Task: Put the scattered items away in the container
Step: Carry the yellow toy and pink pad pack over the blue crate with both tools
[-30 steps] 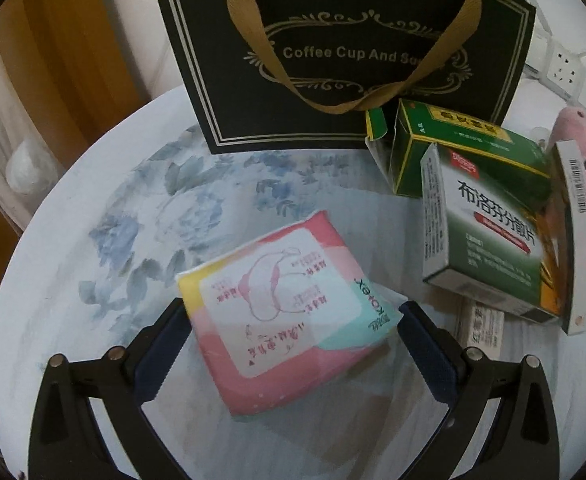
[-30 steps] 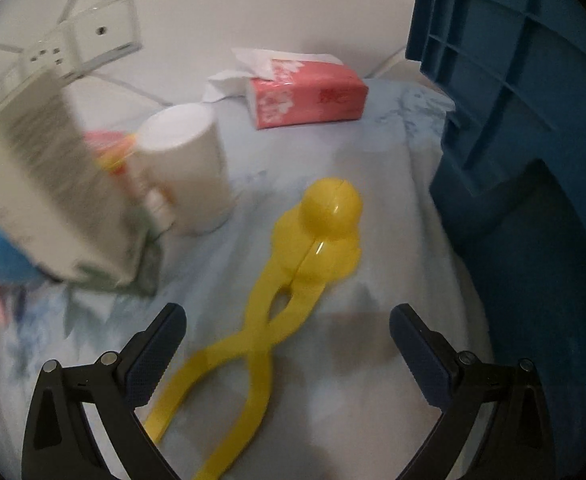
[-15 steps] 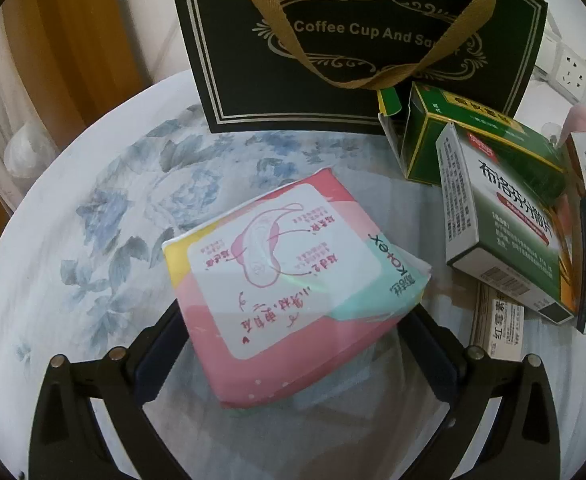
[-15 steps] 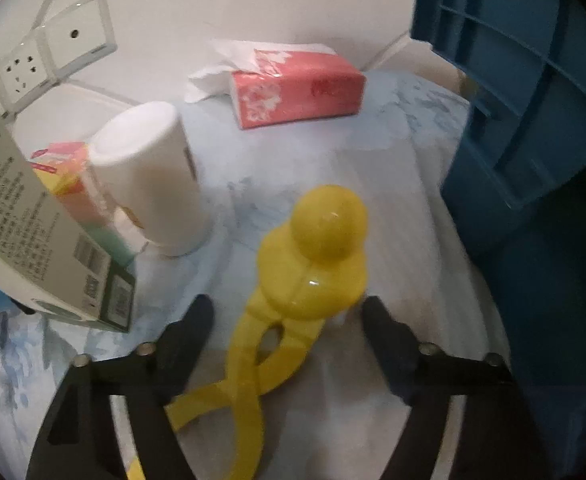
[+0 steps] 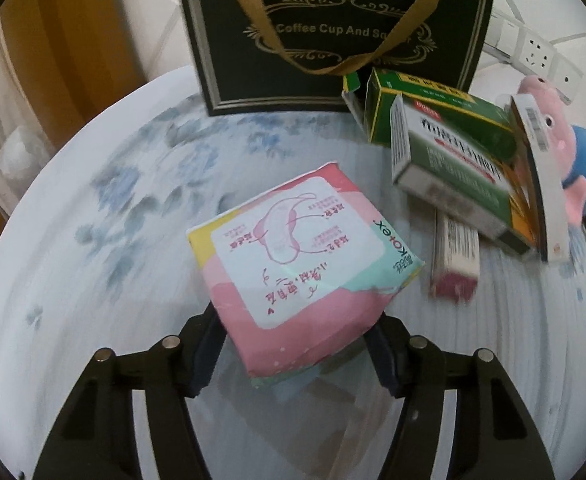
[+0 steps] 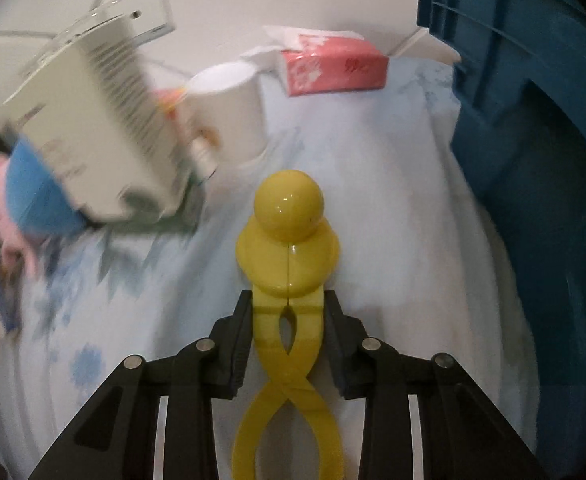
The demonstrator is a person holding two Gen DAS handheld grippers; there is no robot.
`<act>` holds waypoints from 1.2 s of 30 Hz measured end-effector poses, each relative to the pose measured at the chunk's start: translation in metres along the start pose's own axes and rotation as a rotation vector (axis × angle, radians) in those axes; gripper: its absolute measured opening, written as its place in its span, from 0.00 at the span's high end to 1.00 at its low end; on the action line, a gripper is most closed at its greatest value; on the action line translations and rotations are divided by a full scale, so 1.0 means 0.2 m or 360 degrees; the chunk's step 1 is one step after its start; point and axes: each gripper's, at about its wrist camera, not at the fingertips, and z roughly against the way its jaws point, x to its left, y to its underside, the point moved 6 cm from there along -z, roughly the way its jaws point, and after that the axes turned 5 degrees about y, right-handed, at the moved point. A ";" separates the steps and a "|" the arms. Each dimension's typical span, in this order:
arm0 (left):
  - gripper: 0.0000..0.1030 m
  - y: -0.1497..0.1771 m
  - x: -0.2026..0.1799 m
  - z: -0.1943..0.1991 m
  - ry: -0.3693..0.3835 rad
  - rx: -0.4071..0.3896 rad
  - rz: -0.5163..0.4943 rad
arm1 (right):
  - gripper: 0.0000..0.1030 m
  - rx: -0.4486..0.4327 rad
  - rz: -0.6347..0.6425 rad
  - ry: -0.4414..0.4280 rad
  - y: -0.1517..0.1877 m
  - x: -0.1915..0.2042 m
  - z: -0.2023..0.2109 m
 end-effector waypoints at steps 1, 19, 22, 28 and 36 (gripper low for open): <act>0.39 0.03 0.01 0.02 -0.0008 0.0014 0.0005 | 0.68 0.0013 0.0008 -0.0015 0.04 0.01 0.03; 0.40 0.26 0.03 0.83 -0.0056 -0.0049 -0.0067 | 0.68 0.0012 0.0298 -0.0261 0.48 0.12 0.86; 0.40 0.26 0.03 0.99 -0.0044 -0.0077 -0.0060 | 0.68 -0.0001 0.0323 -0.0307 0.51 0.14 1.01; 0.40 0.25 0.00 1.32 -0.0024 -0.0170 -0.0085 | 0.68 -0.0068 0.0391 -0.0391 0.56 0.13 1.37; 0.40 0.21 -0.10 1.73 0.0009 -0.0301 -0.0137 | 0.68 -0.0123 0.0459 -0.0507 0.62 0.05 1.75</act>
